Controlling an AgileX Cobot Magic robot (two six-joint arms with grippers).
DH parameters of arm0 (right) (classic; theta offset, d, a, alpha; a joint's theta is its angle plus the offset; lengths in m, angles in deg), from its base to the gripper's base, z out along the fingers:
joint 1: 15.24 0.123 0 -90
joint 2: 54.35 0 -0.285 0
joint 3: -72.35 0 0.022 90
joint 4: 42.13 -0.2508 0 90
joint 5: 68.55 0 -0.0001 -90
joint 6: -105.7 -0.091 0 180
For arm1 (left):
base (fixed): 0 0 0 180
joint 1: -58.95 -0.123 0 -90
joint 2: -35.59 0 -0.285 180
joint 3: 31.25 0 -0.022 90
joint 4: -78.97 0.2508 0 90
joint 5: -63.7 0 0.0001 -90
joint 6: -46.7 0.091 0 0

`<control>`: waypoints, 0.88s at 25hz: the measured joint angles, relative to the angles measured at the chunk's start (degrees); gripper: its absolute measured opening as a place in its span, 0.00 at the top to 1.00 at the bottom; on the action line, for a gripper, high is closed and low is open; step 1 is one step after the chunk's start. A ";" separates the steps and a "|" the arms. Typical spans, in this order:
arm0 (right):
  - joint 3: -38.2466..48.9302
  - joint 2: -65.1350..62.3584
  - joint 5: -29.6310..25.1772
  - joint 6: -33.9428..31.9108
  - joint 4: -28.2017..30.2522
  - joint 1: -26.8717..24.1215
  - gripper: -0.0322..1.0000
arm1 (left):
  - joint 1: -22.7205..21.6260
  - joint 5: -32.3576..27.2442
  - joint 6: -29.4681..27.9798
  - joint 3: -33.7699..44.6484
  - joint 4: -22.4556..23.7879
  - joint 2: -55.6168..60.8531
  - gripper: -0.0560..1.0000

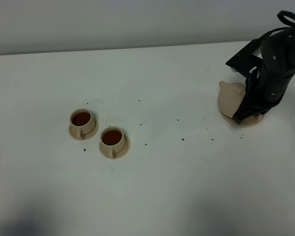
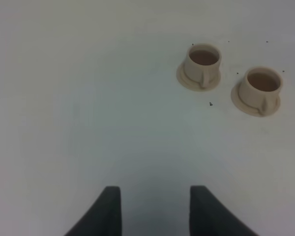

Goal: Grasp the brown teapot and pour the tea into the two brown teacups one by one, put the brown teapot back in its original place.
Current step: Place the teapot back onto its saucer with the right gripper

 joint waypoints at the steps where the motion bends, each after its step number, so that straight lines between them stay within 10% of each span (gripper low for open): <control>1: 0.00 0.00 -0.29 -0.07 0.00 -0.13 0.84 | 0.00 0.00 0.00 0.00 0.00 0.00 0.59; 16: 0.00 1.07 -1.45 -1.08 0.13 -1.34 0.84 | 0.00 0.00 0.00 0.00 0.00 0.00 0.59; 22: -0.06 1.07 -0.30 -2.42 -0.12 -1.52 0.68 | 0.00 0.00 0.00 0.00 0.00 0.00 0.59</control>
